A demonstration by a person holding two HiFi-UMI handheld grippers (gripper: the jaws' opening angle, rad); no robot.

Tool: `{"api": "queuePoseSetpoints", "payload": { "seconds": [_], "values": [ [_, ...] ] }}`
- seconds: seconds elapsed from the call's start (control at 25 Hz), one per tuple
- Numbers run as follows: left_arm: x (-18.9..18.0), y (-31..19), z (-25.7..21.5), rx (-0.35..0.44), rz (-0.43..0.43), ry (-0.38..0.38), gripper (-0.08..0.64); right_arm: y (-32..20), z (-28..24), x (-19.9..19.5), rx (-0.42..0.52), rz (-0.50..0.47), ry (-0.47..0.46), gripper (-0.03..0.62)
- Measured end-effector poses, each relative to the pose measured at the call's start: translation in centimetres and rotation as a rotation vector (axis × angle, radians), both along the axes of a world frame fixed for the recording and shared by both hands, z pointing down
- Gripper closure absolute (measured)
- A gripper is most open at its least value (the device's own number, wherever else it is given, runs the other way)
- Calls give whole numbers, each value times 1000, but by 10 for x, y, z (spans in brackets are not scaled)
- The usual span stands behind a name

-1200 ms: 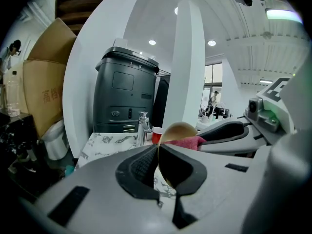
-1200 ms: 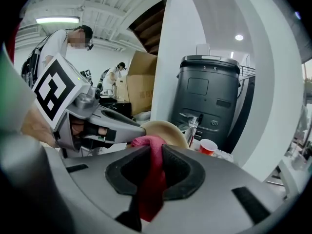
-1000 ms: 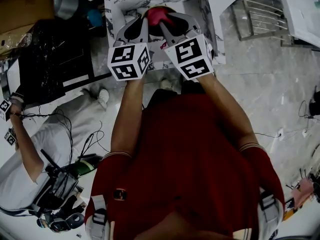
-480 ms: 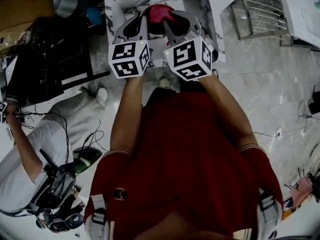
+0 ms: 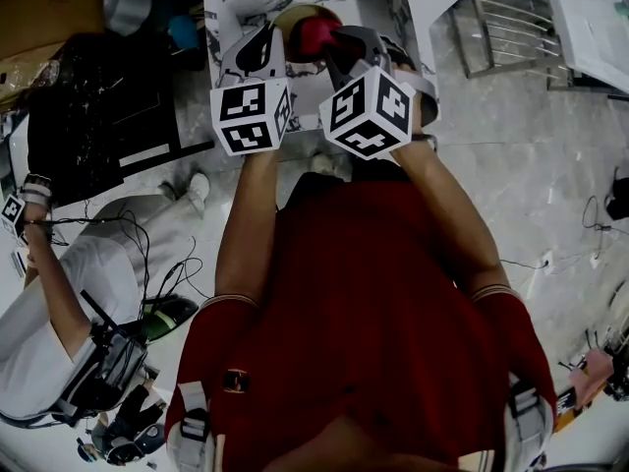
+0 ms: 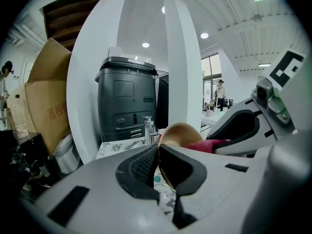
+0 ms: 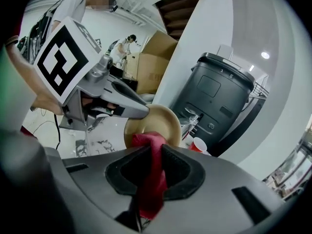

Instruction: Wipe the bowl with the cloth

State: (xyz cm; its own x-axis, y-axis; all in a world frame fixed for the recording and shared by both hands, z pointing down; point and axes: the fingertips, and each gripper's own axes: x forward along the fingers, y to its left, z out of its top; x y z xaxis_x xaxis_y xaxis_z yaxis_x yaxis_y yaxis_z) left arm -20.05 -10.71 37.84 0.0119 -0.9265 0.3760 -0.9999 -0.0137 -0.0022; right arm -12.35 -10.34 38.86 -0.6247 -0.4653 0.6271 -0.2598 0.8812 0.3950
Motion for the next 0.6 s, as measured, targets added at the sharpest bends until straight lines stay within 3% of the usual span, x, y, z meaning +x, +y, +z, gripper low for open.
{"api": "queuePoseSetpoints", "payload": {
  "seconds": [0.32, 0.6],
  "values": [
    [4, 2, -3, 12, 6, -6, 540, 19, 22, 2, -105, -47, 65, 526],
    [14, 2, -3, 17, 23, 27, 540, 32, 31, -4, -198, -69, 6, 526]
  ]
}}
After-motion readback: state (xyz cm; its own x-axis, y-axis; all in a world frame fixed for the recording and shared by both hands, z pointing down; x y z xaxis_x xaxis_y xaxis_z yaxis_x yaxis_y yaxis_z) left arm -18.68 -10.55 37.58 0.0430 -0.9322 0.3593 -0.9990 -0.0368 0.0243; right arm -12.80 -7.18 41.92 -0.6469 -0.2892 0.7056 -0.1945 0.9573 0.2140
